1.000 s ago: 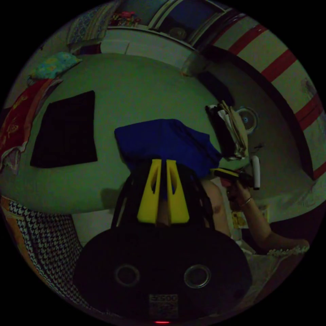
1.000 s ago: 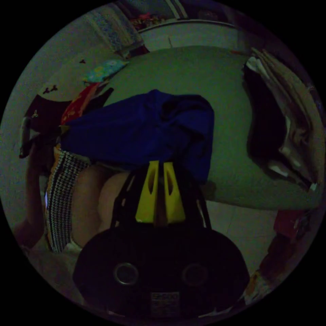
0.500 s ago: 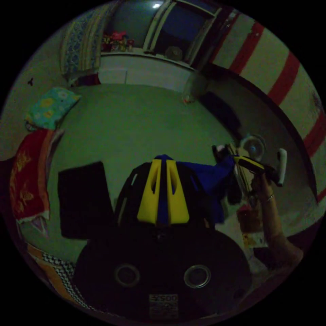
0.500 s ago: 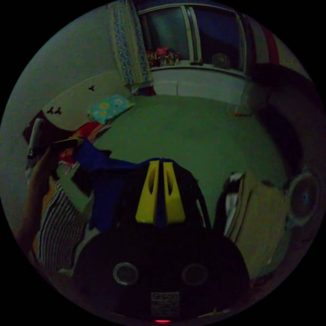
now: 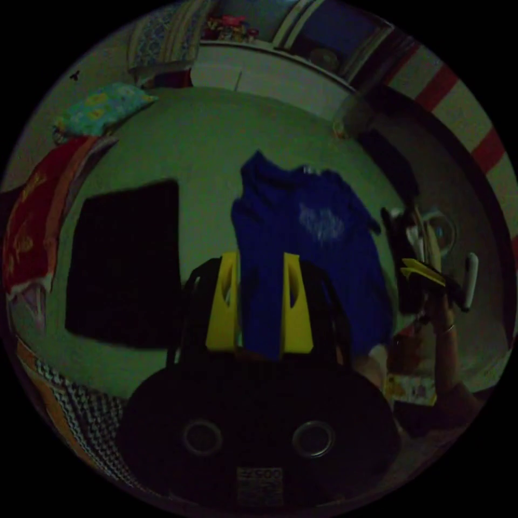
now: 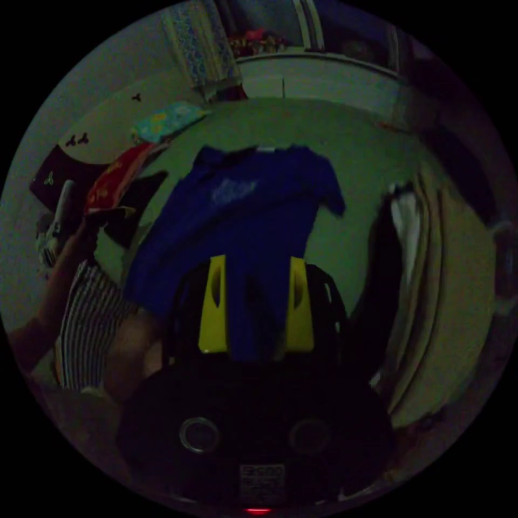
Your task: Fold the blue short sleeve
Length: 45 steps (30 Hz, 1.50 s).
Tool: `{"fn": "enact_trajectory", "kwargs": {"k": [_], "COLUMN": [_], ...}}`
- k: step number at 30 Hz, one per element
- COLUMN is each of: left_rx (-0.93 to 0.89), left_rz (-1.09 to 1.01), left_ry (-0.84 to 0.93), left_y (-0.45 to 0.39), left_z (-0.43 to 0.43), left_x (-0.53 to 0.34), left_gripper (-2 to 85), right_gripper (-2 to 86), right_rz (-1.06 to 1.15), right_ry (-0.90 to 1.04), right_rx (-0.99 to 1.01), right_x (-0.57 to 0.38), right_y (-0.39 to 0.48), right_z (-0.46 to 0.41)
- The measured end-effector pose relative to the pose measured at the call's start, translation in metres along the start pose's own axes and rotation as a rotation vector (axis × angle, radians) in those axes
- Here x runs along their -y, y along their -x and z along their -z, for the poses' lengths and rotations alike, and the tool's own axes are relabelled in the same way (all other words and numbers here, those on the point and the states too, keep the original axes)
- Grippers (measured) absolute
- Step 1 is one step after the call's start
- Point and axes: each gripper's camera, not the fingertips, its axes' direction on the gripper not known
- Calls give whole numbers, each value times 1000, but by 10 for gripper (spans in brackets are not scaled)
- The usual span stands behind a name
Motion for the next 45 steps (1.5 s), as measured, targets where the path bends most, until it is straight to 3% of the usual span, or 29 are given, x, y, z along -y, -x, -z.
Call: {"fn": "enact_trajectory", "kwargs": {"k": [5, 7, 9, 11, 13, 15, 22, 31, 37, 41, 45], "left_rx": [8, -18, 13, 118, 106, 8, -128, -358, -77, 61, 52], "left_rz": [28, 52, 68, 73, 72, 48, -29, 3, 146, 43, -51], "left_ry": [71, 114, 94, 93, 128, 149, -24, 53, 205, 119, -44], "left_y": [-2, -3, -9, -15, -18, -22, -28, -19, -10, -37, -77], "left_z": [-24, -37, -49, -53, -56, -51, 22, 14, -25, -27, -45], "left_x": [-74, -88, -99, -100, -97, -92, -86, -147, -163, -105, -20], "left_gripper": [152, 159, 150, 126, 83, 36, 24, 42, 37, 36, 70], "right_gripper": [149, 139, 98, 2, -11, -14, -15, -14, -9, -9, -9], "right_rz": [-141, -139, -127, -102, -94, -98, -121, -219, -343, -218, -131], "right_ry": [70, 40, 36, 33, 9, -34, -175, 9, 42, -82, -240], "right_rx": [3, -132, -240, -176, -138, -113, 11, 118, -2, -64, -9], "right_x": [-56, -61, -61, -60, -59, -57, -64, -128, -110, -39, 68], "right_y": [6, 17, 26, 34, 41, 43, 41, 26, -4, 13, 43], "right_z": [-15, -22, -22, -18, -4, 15, 100, 66, 38, 34, 2]}}
